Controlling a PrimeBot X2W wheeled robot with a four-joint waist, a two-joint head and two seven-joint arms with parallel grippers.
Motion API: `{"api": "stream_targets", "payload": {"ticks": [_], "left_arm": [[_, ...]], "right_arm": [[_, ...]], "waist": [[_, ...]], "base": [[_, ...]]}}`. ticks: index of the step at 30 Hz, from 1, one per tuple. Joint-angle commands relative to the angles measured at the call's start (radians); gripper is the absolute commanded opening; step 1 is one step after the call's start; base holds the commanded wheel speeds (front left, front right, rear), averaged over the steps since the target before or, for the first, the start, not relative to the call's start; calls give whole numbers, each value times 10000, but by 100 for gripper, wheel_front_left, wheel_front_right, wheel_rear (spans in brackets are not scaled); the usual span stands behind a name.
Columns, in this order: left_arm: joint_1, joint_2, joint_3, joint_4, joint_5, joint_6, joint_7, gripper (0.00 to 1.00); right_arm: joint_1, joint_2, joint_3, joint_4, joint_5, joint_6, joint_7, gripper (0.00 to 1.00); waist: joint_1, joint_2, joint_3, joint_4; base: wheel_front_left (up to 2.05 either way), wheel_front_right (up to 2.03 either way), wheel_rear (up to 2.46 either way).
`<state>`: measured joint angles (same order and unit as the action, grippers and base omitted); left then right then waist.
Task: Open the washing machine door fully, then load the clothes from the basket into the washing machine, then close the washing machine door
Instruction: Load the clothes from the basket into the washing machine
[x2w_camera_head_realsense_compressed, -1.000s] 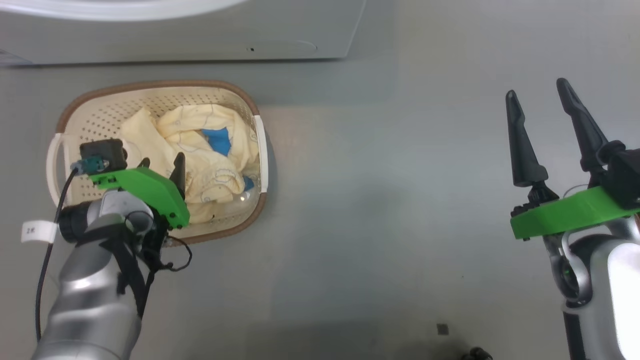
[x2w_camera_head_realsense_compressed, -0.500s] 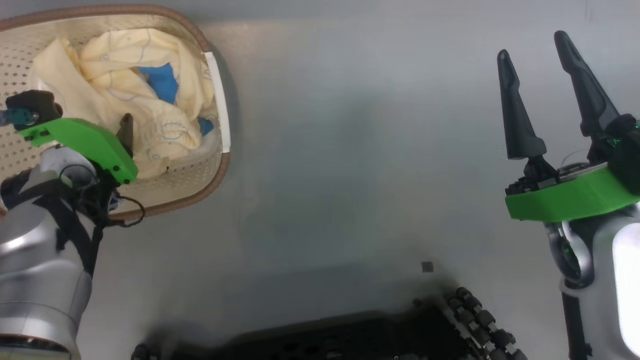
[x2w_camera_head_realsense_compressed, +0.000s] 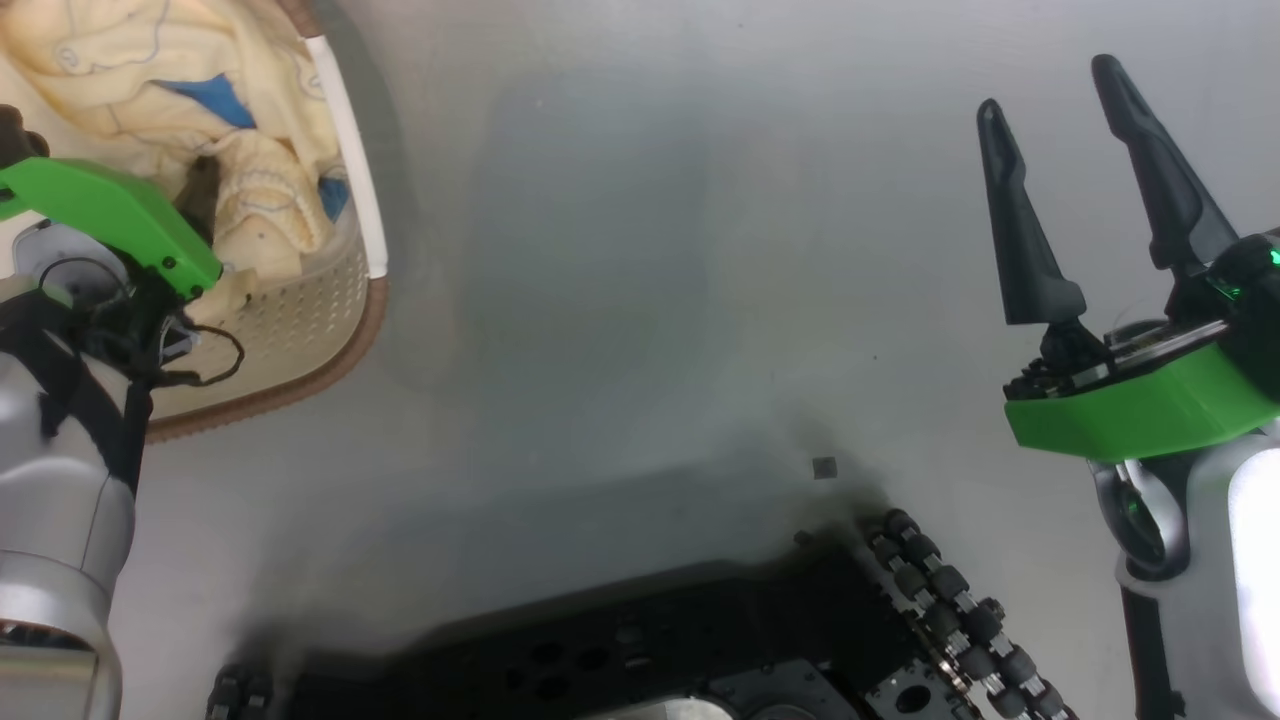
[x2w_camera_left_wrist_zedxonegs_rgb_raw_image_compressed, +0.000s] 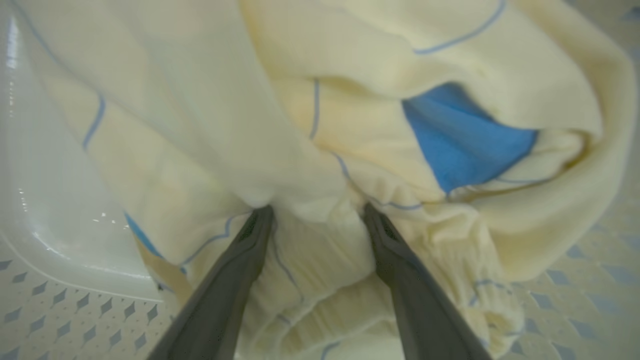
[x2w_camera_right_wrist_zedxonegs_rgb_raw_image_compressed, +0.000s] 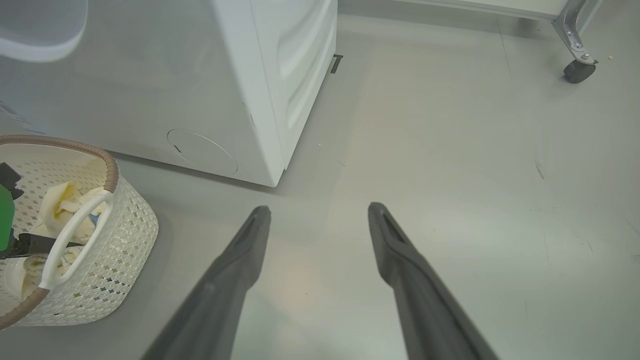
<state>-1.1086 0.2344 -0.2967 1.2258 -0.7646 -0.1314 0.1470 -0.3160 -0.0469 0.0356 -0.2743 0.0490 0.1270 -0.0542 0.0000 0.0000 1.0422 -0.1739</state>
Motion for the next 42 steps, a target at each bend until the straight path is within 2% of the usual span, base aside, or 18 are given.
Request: {"api": "stream_targets", "payload": {"ticks": [1, 2, 3, 9, 16, 29, 33, 36, 42], "left_arm": [[351, 397, 144, 139, -74, 58, 2, 44], [341, 380, 131, 194, -68, 65, -50, 3], [338, 361, 124, 246, -69, 79, -85, 0], [299, 241, 121, 404, -88, 202, -424, 0], [318, 81, -19, 451, -71, 91, -1099, 0], [876, 47, -484, 239, 218, 14, -3591, 0], [1168, 74, -517, 13, 342, 12, -3997, 0], [1447, 170, -409, -462, 521, 104, -4075, 0], [2797, 333, 450, -2837, 1392, 743, -4084, 0]], "right_arm": [[301, -35, 192, -345, 100, 37, -93, 100], [327, -35, 193, -339, 125, 37, -114, 100], [358, -35, 175, -335, 149, 37, -129, 100], [439, -34, 29, -378, 206, 37, -171, 100], [397, -34, -229, -396, 134, 37, -143, 100], [426, -34, -733, -204, 54, 37, -121, 100], [473, -34, -751, -38, -22, 37, -89, 100], [552, -34, -772, 84, -82, 37, -86, 100], [777, -34, -1006, 347, -45, 37, -183, 100]], "waist": [[0, 0, 73, -120], [0, 0, 85, -151], [0, 0, 95, -178], [0, 0, 81, -164], [0, 0, -246, 187], [0, 0, -1657, 820], [0, 0, -2239, 922], [0, 0, -2752, 995], [0, 0, -3979, 1103]], "base": [[0, 0, 0], [0, 0, 0], [0, 0, 0], [0, 0, 0], [0, 0, 0], [0, 0, 0], [0, 0, 0], [0, 0, 0], [0, 0, 0]]}}
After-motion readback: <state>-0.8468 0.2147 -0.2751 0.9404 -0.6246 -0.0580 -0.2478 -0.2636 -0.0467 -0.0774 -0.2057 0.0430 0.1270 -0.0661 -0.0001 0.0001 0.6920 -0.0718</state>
